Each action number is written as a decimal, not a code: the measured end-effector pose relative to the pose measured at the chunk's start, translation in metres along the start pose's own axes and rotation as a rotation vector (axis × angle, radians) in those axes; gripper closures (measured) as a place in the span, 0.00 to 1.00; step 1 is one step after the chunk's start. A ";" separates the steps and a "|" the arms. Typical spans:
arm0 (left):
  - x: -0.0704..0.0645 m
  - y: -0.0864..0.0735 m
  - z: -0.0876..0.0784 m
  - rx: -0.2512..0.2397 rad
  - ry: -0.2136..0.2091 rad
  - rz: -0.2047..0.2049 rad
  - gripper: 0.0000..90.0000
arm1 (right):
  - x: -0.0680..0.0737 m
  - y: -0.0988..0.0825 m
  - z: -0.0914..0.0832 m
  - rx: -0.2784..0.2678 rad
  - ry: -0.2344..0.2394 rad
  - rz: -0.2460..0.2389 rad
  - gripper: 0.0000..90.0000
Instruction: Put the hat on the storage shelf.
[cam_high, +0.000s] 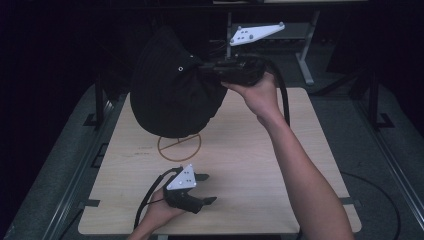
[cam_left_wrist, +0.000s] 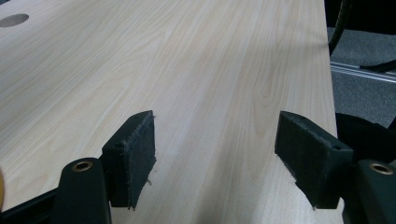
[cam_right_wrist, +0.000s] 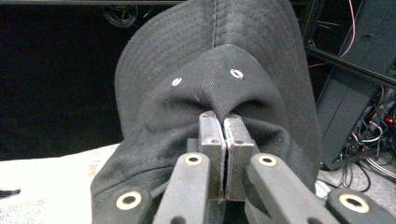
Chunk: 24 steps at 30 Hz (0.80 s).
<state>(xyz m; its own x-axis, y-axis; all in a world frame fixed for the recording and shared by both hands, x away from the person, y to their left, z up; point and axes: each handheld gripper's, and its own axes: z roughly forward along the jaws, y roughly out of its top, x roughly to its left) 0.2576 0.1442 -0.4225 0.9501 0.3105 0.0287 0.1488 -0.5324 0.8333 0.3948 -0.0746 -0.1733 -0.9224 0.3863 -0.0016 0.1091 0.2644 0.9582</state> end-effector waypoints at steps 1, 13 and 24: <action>0.000 0.000 0.000 0.000 0.001 0.002 0.31 | 0.000 0.002 0.003 0.003 0.003 0.002 0.98; 0.002 0.000 -0.002 -0.010 0.000 -0.006 0.31 | -0.009 0.015 0.025 0.018 0.014 0.023 0.98; 0.001 0.001 -0.002 -0.013 -0.001 -0.003 0.31 | -0.017 0.024 0.045 0.027 0.016 0.035 0.98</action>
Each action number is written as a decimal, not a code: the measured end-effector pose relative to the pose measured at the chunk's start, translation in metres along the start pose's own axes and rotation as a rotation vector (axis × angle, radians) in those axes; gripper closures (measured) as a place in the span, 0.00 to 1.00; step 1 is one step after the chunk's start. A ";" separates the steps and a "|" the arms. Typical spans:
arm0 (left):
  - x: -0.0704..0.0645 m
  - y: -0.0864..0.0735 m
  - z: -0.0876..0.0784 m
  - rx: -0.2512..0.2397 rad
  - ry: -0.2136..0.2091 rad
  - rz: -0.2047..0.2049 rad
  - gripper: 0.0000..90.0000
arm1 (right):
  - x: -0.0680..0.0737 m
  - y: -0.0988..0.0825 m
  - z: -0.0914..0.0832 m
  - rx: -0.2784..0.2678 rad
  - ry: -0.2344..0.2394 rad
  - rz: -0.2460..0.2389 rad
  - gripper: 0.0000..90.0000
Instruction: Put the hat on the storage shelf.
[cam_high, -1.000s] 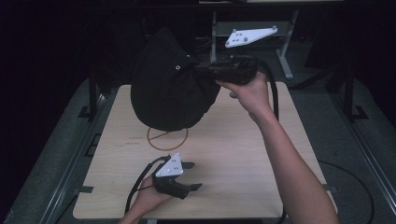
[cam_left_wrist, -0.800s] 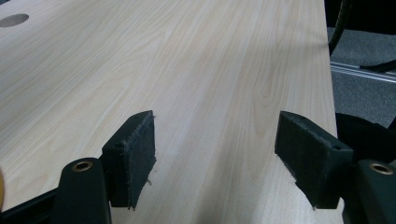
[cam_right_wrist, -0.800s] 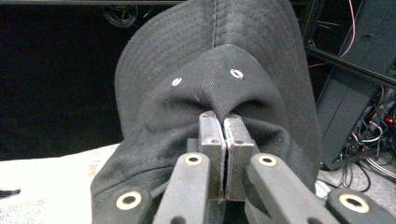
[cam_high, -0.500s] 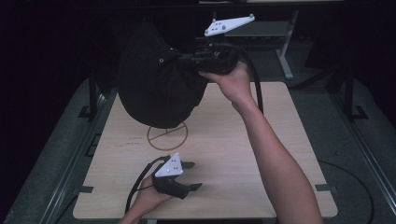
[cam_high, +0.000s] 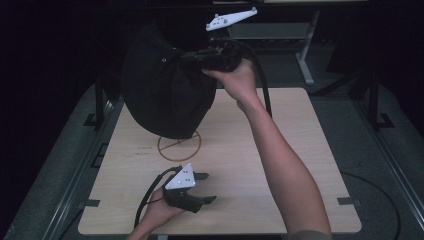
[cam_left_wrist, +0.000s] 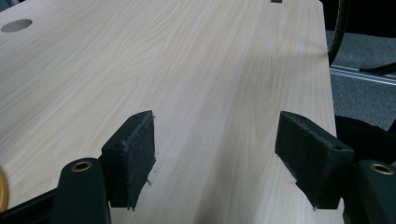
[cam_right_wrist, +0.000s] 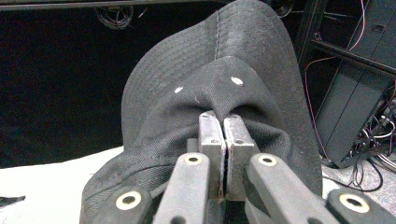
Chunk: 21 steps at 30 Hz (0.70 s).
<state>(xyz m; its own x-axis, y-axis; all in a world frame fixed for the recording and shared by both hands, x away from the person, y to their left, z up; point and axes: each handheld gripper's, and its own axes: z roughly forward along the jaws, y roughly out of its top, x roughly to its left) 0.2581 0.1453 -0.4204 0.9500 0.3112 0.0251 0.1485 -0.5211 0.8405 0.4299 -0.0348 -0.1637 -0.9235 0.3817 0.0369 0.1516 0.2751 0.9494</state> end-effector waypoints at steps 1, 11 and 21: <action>0.000 0.000 0.000 0.001 0.002 0.002 0.31 | -0.001 0.001 0.002 0.000 -0.003 0.000 0.98; 0.000 0.000 -0.002 0.002 0.003 0.008 0.31 | -0.008 0.006 0.023 0.009 -0.001 0.021 0.98; 0.000 0.001 -0.002 -0.001 0.003 0.014 0.31 | -0.009 0.007 0.052 0.029 0.008 0.032 0.98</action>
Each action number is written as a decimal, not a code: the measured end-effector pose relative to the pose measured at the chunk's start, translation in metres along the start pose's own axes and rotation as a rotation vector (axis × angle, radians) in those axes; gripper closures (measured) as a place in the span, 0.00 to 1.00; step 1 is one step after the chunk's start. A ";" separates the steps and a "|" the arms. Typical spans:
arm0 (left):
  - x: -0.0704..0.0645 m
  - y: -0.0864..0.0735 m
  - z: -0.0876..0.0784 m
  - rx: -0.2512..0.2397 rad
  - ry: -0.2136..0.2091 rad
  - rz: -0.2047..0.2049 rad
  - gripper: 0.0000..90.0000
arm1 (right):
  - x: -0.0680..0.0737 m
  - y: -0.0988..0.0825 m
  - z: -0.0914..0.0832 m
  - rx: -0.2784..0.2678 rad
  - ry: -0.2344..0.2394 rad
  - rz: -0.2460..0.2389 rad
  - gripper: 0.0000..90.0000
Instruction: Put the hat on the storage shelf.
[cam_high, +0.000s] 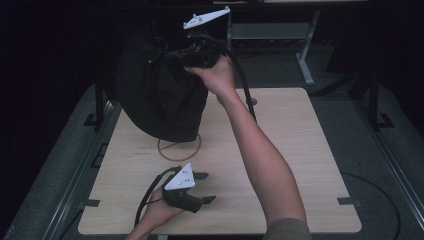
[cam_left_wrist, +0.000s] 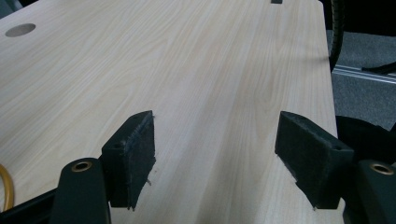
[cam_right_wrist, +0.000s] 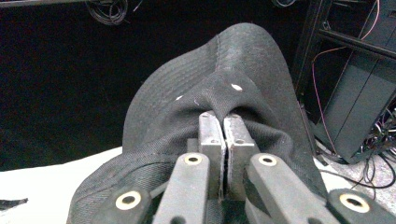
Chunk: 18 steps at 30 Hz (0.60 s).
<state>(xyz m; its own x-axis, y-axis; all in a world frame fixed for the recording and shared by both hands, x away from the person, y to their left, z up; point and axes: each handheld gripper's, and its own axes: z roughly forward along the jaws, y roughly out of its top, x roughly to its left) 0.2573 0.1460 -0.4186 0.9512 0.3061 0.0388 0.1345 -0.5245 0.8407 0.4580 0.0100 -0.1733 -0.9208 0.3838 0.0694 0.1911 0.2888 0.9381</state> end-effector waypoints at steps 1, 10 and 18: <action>0.000 0.000 0.000 0.000 0.001 0.001 0.31 | 0.000 0.000 0.003 0.003 0.004 -0.001 0.98; -0.001 0.000 0.000 -0.003 0.002 0.007 0.31 | -0.001 -0.001 0.024 0.031 -0.001 0.003 0.98; -0.002 0.001 0.001 0.009 0.004 0.025 0.31 | -0.003 -0.005 0.039 0.062 -0.006 0.018 0.97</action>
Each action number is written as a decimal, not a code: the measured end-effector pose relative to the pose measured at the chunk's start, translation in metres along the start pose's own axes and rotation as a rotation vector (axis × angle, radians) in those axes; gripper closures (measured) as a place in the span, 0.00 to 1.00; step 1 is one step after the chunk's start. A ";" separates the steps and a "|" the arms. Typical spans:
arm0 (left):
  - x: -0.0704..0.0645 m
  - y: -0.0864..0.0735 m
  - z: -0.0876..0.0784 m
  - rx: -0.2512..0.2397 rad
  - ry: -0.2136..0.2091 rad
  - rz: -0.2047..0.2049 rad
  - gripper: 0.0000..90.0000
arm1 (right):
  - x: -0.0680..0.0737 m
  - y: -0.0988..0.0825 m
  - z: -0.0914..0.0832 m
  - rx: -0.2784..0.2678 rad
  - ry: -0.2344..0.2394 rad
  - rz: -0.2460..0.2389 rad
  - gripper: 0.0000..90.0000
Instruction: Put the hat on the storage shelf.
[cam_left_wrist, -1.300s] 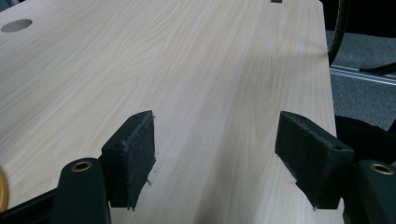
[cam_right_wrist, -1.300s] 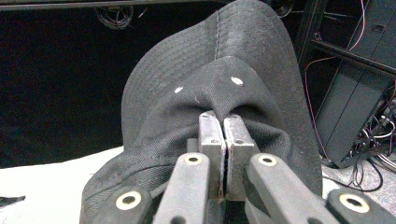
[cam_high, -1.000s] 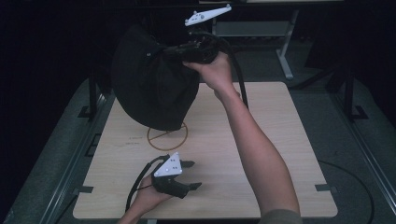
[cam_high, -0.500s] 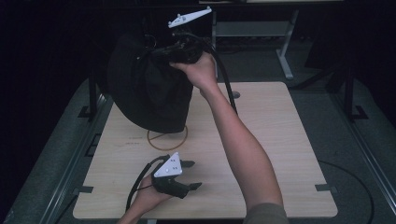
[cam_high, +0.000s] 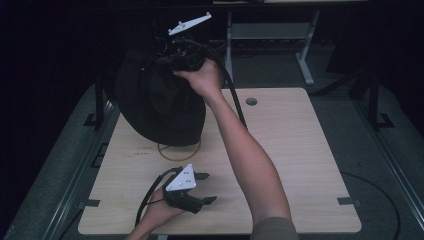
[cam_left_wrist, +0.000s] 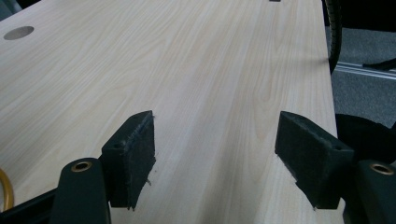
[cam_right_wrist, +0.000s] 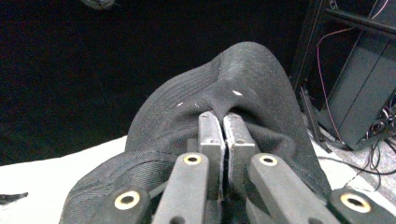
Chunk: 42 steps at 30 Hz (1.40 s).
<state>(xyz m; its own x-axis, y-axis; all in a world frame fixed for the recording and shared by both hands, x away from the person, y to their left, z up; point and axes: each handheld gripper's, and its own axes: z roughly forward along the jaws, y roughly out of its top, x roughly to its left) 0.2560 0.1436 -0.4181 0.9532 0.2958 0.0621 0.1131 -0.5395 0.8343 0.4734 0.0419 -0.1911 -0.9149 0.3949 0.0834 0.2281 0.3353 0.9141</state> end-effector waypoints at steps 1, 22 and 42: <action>0.000 0.000 0.000 -0.001 -0.001 0.001 0.31 | 0.000 -0.001 0.002 0.003 -0.002 0.001 0.97; -0.005 0.002 -0.001 -0.014 -0.012 0.000 0.31 | 0.001 -0.017 0.014 0.079 -0.015 0.022 0.61; -0.001 -0.001 -0.005 -0.015 0.012 -0.011 0.30 | -0.009 -0.058 -0.038 0.027 -0.002 0.072 0.45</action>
<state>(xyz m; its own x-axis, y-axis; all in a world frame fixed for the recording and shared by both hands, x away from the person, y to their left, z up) 0.2538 0.1480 -0.4165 0.9484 0.3116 0.0595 0.1195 -0.5246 0.8429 0.4563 -0.0133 -0.2295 -0.8952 0.4203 0.1480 0.3022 0.3287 0.8948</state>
